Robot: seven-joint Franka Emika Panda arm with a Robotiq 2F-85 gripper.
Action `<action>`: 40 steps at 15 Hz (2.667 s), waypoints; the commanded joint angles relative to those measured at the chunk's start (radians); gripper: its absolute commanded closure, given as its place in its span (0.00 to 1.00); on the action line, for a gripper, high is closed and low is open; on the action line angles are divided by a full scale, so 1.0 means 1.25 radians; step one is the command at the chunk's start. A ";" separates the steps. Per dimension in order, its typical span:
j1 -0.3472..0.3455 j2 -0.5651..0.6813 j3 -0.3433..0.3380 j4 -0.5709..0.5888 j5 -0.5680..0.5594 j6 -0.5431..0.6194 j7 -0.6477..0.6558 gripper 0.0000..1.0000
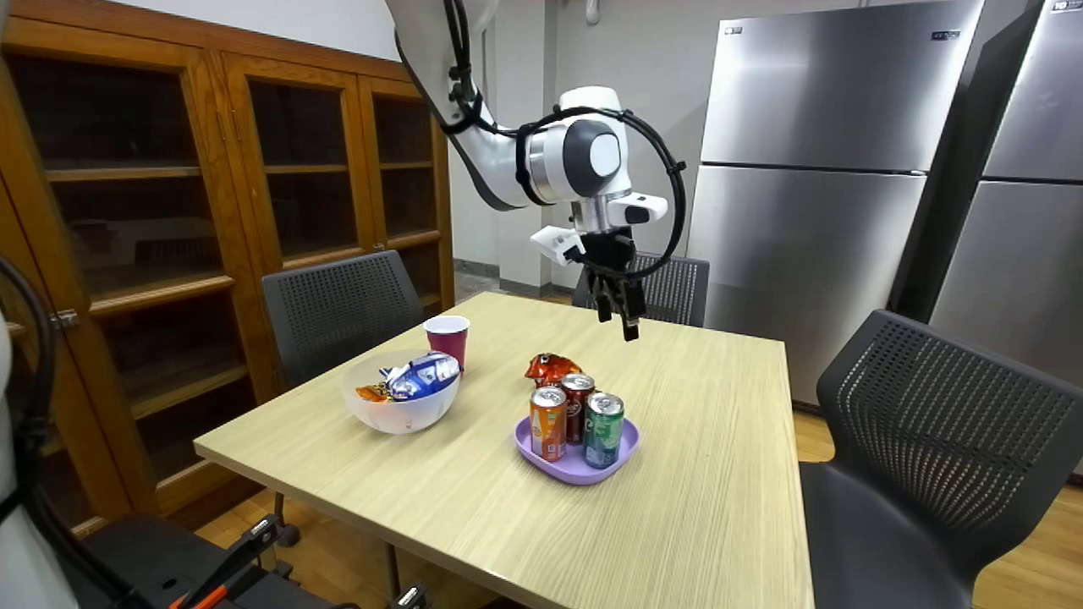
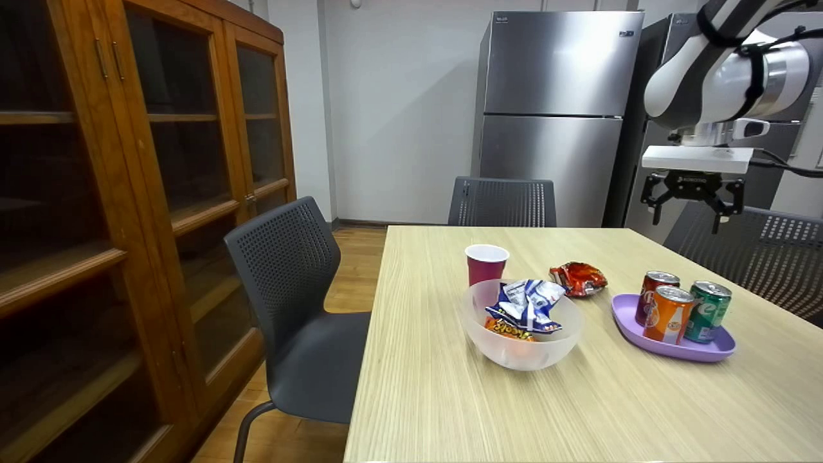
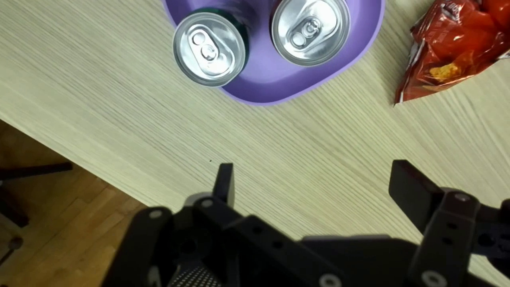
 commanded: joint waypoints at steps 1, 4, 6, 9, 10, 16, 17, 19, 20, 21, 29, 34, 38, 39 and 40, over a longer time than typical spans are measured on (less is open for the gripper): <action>-0.013 0.016 0.031 0.028 0.006 0.007 -0.061 0.00; -0.011 0.030 0.047 0.037 0.008 0.015 -0.104 0.00; -0.008 0.042 0.055 0.044 0.007 0.021 -0.132 0.00; -0.003 0.062 0.063 0.058 0.003 0.025 -0.159 0.00; -0.001 0.069 0.065 0.066 0.004 0.024 -0.163 0.00; 0.019 0.128 0.069 0.129 0.009 0.011 -0.138 0.00; 0.024 0.139 0.068 0.140 0.010 0.011 -0.133 0.00; 0.035 0.161 0.064 0.163 0.014 0.008 -0.113 0.00; 0.042 0.173 0.062 0.177 0.017 0.002 -0.098 0.00; 0.048 0.184 0.059 0.189 0.020 -0.001 -0.084 0.00; 0.088 0.281 0.047 0.300 0.051 -0.048 0.075 0.00; 0.085 0.358 0.052 0.398 0.055 -0.091 0.137 0.00; 0.080 0.410 0.056 0.475 0.057 -0.131 0.170 0.00; 0.079 0.419 0.057 0.490 0.056 -0.141 0.175 0.00; 0.079 0.428 0.058 0.503 0.055 -0.146 0.180 0.00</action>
